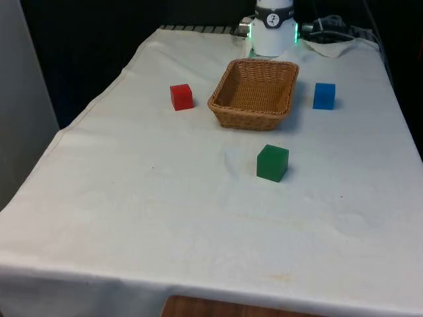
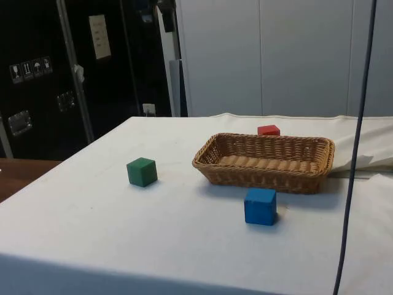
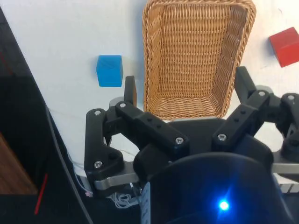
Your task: Pick up the blue cube and place it into the basket.
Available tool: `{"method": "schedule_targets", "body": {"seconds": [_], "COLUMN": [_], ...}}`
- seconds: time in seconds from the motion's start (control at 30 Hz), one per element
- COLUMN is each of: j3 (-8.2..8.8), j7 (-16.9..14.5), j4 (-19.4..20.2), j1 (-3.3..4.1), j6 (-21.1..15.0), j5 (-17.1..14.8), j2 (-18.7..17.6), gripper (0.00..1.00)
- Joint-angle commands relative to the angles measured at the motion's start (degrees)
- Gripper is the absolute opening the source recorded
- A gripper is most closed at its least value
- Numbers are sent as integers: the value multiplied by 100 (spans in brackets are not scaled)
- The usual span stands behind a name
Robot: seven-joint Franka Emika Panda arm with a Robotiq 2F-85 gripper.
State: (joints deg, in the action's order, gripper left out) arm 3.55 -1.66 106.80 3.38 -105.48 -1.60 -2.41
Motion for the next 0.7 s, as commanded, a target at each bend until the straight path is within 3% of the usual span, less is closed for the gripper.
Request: {"method": "schedule_targets", "body": {"seconds": [0.0, 0.1, 0.67], "j3": [-11, -97, -521], "j7": [0, 132, 659], "j4": [6, 155, 785], "j1": [0, 34, 29], "j6": [0, -74, -206], "j5": [0, 126, 556], "j2": [0, 92, 544], "gripper": [100, 100, 100]}}
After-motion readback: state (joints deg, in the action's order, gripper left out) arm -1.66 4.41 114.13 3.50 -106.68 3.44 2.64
